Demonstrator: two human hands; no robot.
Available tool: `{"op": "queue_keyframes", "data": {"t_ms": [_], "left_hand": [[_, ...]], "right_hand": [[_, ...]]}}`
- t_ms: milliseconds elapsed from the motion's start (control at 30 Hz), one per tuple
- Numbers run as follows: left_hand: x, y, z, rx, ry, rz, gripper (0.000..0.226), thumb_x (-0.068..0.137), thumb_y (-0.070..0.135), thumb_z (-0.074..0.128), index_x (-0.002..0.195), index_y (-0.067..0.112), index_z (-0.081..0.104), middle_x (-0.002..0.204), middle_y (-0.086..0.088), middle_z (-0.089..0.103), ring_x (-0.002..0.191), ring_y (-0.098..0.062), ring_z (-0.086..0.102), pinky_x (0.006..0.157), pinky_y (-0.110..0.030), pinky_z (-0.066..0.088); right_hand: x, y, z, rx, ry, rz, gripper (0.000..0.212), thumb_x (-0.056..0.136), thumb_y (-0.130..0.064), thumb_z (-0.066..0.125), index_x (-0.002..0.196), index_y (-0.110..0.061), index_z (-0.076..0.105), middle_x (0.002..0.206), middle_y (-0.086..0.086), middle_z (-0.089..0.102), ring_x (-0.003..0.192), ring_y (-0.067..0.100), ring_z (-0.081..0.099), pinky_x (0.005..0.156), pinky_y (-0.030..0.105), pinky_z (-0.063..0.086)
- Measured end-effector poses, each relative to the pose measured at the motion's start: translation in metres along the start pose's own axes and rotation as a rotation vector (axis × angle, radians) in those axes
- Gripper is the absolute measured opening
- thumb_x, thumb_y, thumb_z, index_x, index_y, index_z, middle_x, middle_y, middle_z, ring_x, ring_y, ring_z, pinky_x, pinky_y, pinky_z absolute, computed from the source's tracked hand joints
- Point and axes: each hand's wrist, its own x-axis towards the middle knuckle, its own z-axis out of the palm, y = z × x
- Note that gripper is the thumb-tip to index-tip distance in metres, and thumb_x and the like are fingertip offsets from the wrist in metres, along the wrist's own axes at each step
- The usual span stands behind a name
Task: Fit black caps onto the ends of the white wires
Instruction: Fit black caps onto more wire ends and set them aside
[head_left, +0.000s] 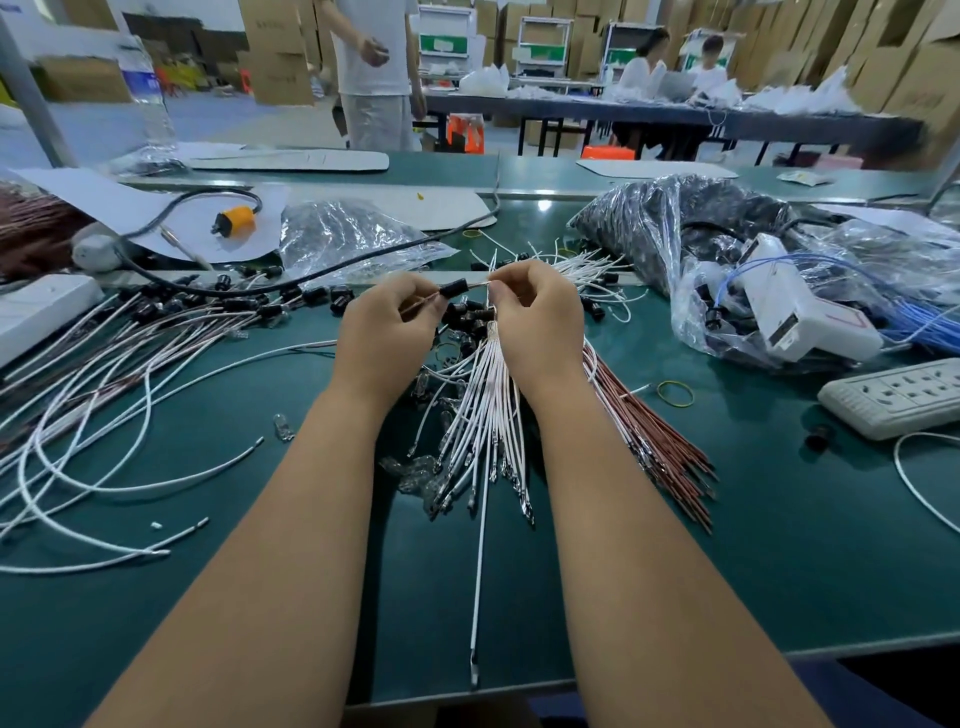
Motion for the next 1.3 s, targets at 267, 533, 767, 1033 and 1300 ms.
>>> {"op": "queue_keyframes", "data": {"t_ms": [267, 533, 767, 1033, 1300], "left_hand": [[-0.002, 0.004, 0.004, -0.033, -0.069, -0.018, 0.014, 0.093, 0.017, 0.058, 0.081, 0.013, 0.065, 0.070, -0.009, 0.067, 0.048, -0.007, 0.043, 0.050, -0.023, 0.036], [0.001, 0.000, 0.004, -0.082, -0.051, -0.007, 0.013, 0.093, 0.017, 0.059, 0.082, 0.018, 0.066, 0.067, -0.007, 0.066, 0.045, -0.006, 0.043, 0.046, -0.019, 0.036], [0.003, -0.002, 0.003, -0.005, -0.053, 0.060, 0.010, 0.093, 0.020, 0.060, 0.085, 0.021, 0.066, 0.068, -0.002, 0.067, 0.052, -0.016, 0.053, 0.053, -0.030, 0.044], [0.001, 0.003, 0.002, -0.025, -0.083, 0.068, 0.013, 0.093, 0.019, 0.060, 0.082, 0.020, 0.066, 0.064, 0.003, 0.066, 0.059, -0.026, 0.059, 0.060, -0.039, 0.050], [-0.002, 0.008, 0.001, -0.063, -0.143, 0.018, 0.008, 0.091, 0.016, 0.064, 0.083, 0.019, 0.065, 0.066, 0.002, 0.070, 0.065, -0.035, 0.063, 0.069, -0.050, 0.054]], "right_hand": [[0.000, 0.000, 0.001, 0.068, -0.013, 0.029, 0.016, 0.090, 0.000, 0.059, 0.088, -0.015, 0.062, 0.076, -0.011, 0.058, 0.071, 0.007, 0.057, 0.071, 0.024, 0.052], [0.000, 0.000, 0.001, 0.036, 0.002, 0.053, 0.009, 0.090, -0.008, 0.062, 0.090, -0.017, 0.063, 0.080, -0.010, 0.059, 0.076, 0.006, 0.057, 0.070, 0.017, 0.047], [0.001, -0.004, 0.002, 0.112, 0.008, 0.176, 0.009, 0.090, -0.017, 0.059, 0.087, -0.013, 0.066, 0.076, -0.005, 0.062, 0.073, 0.014, 0.059, 0.074, 0.034, 0.053], [0.004, -0.004, 0.003, 0.140, 0.024, 0.160, 0.007, 0.092, -0.010, 0.060, 0.090, -0.012, 0.067, 0.080, -0.002, 0.064, 0.078, 0.018, 0.062, 0.081, 0.041, 0.055], [0.005, -0.001, 0.003, 0.196, -0.016, 0.147, 0.016, 0.094, -0.003, 0.055, 0.084, -0.014, 0.063, 0.083, 0.003, 0.064, 0.077, 0.025, 0.064, 0.068, 0.030, 0.056]]}}
